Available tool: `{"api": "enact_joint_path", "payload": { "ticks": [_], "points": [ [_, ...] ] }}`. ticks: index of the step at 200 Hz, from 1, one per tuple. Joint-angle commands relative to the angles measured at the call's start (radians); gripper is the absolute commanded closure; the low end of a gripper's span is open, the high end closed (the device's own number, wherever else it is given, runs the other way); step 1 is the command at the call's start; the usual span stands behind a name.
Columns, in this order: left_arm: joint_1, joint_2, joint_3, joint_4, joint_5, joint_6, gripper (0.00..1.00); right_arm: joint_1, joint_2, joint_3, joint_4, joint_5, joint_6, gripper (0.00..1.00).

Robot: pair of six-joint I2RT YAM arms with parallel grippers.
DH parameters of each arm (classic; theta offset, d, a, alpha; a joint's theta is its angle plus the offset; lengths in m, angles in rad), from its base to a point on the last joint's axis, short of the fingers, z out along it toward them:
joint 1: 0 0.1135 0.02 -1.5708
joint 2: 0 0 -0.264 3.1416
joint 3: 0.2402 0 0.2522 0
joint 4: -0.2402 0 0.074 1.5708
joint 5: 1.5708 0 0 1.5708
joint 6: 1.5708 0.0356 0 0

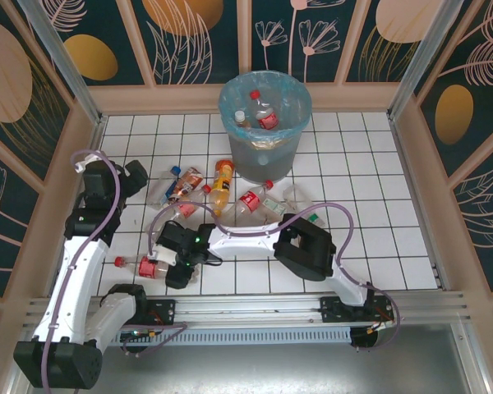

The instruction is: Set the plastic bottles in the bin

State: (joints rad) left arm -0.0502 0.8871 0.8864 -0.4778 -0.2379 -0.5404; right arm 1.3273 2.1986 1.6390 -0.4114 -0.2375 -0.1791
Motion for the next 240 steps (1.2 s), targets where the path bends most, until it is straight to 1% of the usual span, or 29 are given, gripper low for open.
{"api": "enact_joint_path", "payload": {
  "ticks": [1, 17, 32, 54, 65, 76, 92, 107, 119, 130, 142, 152, 165, 184, 203, 240],
  "points": [
    [0.007, -0.013, 0.064, -0.002, -0.035, 0.047, 0.04, -0.013, -0.036, 0.006, -0.037, -0.014, 0.009, 0.45],
    [0.007, -0.019, 0.094, -0.004, -0.033, 0.060, 0.04, -0.024, -0.080, -0.019, -0.040, -0.019, 0.019, 0.50],
    [0.007, -0.024, 0.145, -0.002, -0.027, 0.073, 0.04, -0.036, -0.148, -0.067, -0.030, -0.039, 0.026, 0.52],
    [0.007, -0.024, 0.232, 0.002, -0.012, 0.112, 0.05, -0.065, -0.310, -0.184, 0.032, -0.057, 0.063, 0.54],
    [0.007, -0.020, 0.285, 0.007, 0.003, 0.141, 0.05, -0.096, -0.404, -0.255, 0.071, -0.079, 0.098, 0.55],
    [0.007, -0.014, 0.336, 0.020, 0.042, 0.168, 0.05, -0.135, -0.501, -0.326, 0.120, -0.085, 0.140, 0.56],
    [0.007, 0.003, 0.398, 0.057, 0.160, 0.183, 0.06, -0.206, -0.647, -0.421, 0.189, -0.083, 0.189, 0.57],
    [0.007, 0.029, 0.441, 0.103, 0.330, 0.161, 0.08, -0.266, -0.776, -0.498, 0.261, -0.065, 0.212, 0.58],
    [0.007, 0.054, 0.452, 0.163, 0.501, 0.117, 0.10, -0.304, -0.862, -0.551, 0.319, -0.048, 0.216, 0.58],
    [0.008, 0.075, 0.439, 0.252, 0.692, 0.055, 0.11, -0.332, -0.918, -0.588, 0.370, -0.033, 0.217, 0.58],
    [0.007, 0.092, 0.400, 0.404, 0.888, -0.036, 0.11, -0.366, -0.958, -0.617, 0.414, -0.040, 0.231, 0.58],
    [0.006, 0.098, 0.365, 0.511, 0.999, -0.105, 0.10, -0.390, -0.976, -0.628, 0.447, -0.058, 0.248, 0.59],
    [0.005, 0.100, 0.342, 0.566, 1.046, -0.140, 0.10, -0.402, -0.992, -0.640, 0.486, -0.073, 0.260, 0.59],
    [0.005, 0.096, 0.329, 0.548, 1.092, -0.116, 0.09, -0.402, -0.997, -0.638, 0.522, -0.087, 0.260, 0.59],
    [-0.001, 0.098, 0.294, 0.549, 1.175, -0.122, 0.09, -0.404, -0.984, -0.621, 0.550, -0.113, 0.263, 0.59],
    [-0.023, 0.076, 0.244, 0.538, 1.218, -0.112, 0.12, -0.404, -0.935, -0.568, 0.569, -0.163, 0.263, 0.59]
  ]
}}
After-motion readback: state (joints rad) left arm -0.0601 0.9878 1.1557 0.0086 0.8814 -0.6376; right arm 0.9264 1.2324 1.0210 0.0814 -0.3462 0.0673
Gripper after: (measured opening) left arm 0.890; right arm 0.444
